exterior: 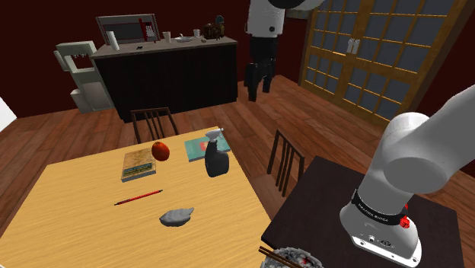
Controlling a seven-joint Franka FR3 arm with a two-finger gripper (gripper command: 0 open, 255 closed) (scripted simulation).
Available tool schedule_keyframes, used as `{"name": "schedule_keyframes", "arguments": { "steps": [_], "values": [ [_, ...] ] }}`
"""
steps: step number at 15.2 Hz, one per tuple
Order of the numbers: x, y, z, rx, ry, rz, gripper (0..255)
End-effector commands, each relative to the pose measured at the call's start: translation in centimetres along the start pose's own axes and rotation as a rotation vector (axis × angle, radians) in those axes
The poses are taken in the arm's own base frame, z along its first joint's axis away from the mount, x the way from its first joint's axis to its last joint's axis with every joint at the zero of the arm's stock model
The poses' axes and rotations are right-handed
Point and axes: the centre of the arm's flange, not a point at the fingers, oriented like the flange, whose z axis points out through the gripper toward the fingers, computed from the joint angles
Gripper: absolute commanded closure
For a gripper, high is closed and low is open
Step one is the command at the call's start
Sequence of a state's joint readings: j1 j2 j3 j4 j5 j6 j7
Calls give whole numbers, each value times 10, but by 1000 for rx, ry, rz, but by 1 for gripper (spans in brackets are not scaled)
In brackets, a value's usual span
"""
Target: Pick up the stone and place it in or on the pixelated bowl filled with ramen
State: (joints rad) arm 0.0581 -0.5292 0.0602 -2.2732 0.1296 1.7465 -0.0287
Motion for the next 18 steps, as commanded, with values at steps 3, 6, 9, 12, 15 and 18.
{"name": "schedule_keyframes", "arguments": {
  "steps": [3,6,9,12,15,18],
  "values": [
    [35,-24,38,-8,-26,-51,0],
    [59,-43,66,-13,-46,-88,0],
    [82,-62,95,-19,-66,-126,0],
    [104,-82,125,-25,-86,-163,0],
    [124,-103,155,-31,-106,-201,0],
    [143,-125,185,-36,-127,-238,0]
  ]
}}
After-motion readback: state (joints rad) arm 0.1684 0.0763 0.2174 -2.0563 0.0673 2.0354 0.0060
